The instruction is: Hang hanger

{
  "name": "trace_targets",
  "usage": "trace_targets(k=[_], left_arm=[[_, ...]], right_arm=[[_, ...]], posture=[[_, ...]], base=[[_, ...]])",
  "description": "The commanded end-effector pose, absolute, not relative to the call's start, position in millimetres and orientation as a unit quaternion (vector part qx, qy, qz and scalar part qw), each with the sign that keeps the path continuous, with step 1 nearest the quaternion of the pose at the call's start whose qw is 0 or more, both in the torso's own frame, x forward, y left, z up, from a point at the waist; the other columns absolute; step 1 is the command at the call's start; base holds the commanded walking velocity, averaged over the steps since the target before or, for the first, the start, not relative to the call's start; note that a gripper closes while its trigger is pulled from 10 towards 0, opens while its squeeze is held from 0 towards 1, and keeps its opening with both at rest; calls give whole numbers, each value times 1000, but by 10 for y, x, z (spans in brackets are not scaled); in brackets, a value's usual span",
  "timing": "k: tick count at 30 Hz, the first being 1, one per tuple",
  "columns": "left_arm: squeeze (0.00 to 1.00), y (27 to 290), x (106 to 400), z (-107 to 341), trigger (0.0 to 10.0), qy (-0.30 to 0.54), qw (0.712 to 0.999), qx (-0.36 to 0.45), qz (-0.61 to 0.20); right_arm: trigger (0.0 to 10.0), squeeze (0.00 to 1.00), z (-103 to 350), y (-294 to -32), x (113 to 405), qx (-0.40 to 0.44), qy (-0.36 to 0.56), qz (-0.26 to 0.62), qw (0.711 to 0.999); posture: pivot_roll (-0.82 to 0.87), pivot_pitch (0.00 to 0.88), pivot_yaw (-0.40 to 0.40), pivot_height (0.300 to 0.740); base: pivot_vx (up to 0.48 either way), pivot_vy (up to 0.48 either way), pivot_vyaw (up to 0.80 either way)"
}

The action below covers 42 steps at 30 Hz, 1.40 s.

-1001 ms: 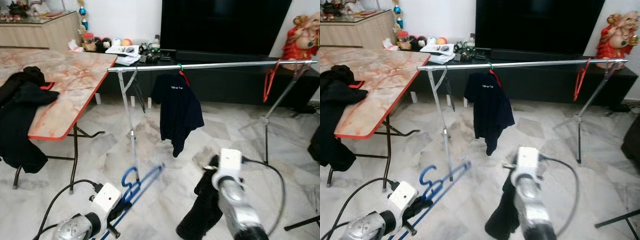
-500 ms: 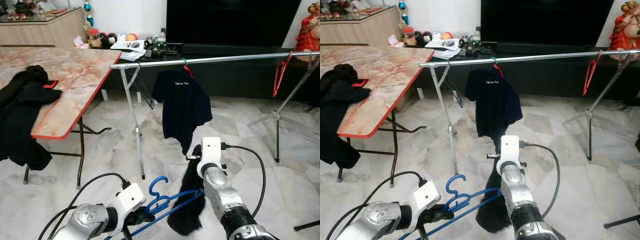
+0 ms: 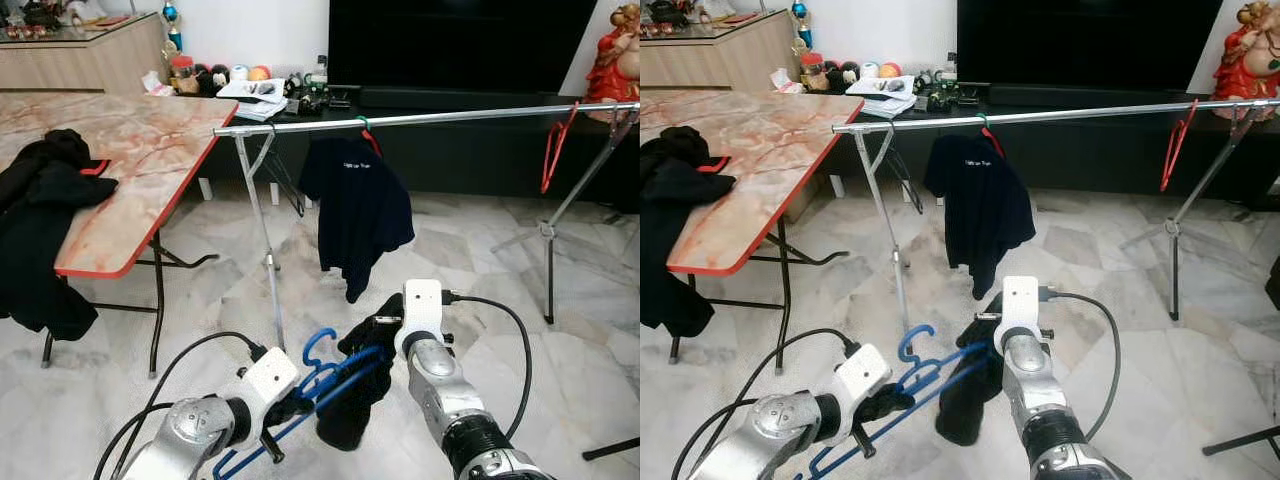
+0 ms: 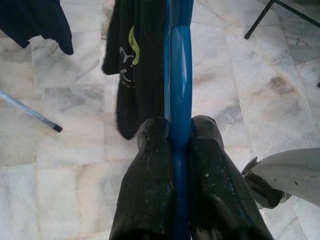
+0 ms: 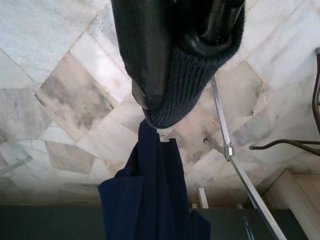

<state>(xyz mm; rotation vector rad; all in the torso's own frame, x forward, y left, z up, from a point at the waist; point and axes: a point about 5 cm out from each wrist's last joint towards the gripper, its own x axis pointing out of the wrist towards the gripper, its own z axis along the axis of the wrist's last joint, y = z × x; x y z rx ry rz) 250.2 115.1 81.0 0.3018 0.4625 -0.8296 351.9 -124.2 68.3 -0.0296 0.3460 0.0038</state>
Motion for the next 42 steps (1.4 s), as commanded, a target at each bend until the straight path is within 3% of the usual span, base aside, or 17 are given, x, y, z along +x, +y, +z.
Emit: trace_targets(k=[1,6,16,24,42], left_arm=[[0,1199,2488,822,10000,223,876,151,-401],[0,1208,2416,784,10000,236,854,170,-431],[0,1181,2458,788,10000,232,859,170,-423],[0,1156,2371,729,10000,250,835,185,-455],[0,1116,2486,760,10000,228,859,183,-419]], right_arm=[[10000,0,793,-1227,3587,-14,151,4,988],[10000,0,788,-1233,3587,-15,152,4,988],[10000,0,795,-1236,3593,-15,150,4,989],[10000,0,803,-1260,3600,-15,149,1,989],[10000,0,792,-1245,3592,-17,151,5,988]], posture=[[91,0,-2,740],[91,0,-2,740],[87,0,-5,740],[85,0,-8,740],[82,0,-17,740]], base=[[0,0,0],[0,0,0],[0,0,0],[0,0,0],[0,0,0]])
